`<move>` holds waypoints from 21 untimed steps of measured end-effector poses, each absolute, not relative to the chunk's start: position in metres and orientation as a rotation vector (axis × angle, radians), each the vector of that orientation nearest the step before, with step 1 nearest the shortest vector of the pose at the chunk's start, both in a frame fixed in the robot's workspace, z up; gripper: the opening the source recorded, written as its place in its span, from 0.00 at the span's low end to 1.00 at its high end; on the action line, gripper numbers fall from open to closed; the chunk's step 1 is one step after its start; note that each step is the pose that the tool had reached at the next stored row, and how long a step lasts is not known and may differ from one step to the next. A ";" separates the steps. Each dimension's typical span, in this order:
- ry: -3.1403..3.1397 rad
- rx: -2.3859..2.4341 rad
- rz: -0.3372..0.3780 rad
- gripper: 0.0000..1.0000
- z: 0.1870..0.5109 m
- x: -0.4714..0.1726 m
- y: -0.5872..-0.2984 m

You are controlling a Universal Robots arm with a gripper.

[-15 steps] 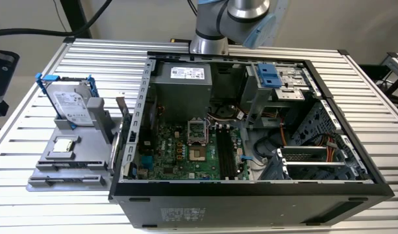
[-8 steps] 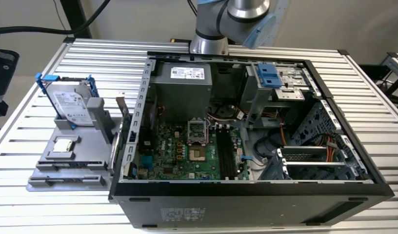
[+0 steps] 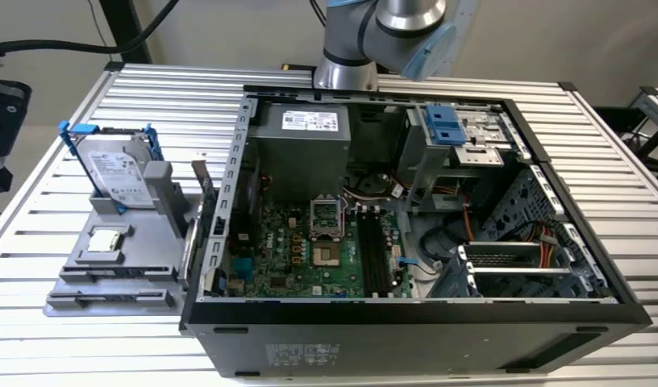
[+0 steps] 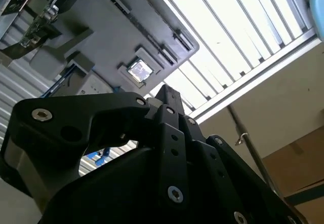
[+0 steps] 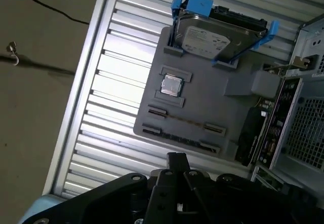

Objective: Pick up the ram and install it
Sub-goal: 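Pick up the ram and move it above insertion slot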

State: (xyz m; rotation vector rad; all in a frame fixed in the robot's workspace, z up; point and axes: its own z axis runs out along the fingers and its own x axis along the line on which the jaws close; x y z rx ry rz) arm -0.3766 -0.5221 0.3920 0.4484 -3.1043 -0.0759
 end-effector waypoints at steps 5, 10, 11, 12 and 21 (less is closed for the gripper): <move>-3.096 0.496 -0.076 0.00 0.392 -0.377 -0.522; -3.084 0.564 -0.076 0.00 0.392 -0.377 -0.522; -3.081 0.579 -0.075 0.00 0.392 -0.377 -0.522; -3.078 0.593 -0.075 0.00 0.392 -0.377 -0.522; -3.047 0.724 -0.075 0.00 0.392 -0.377 -0.522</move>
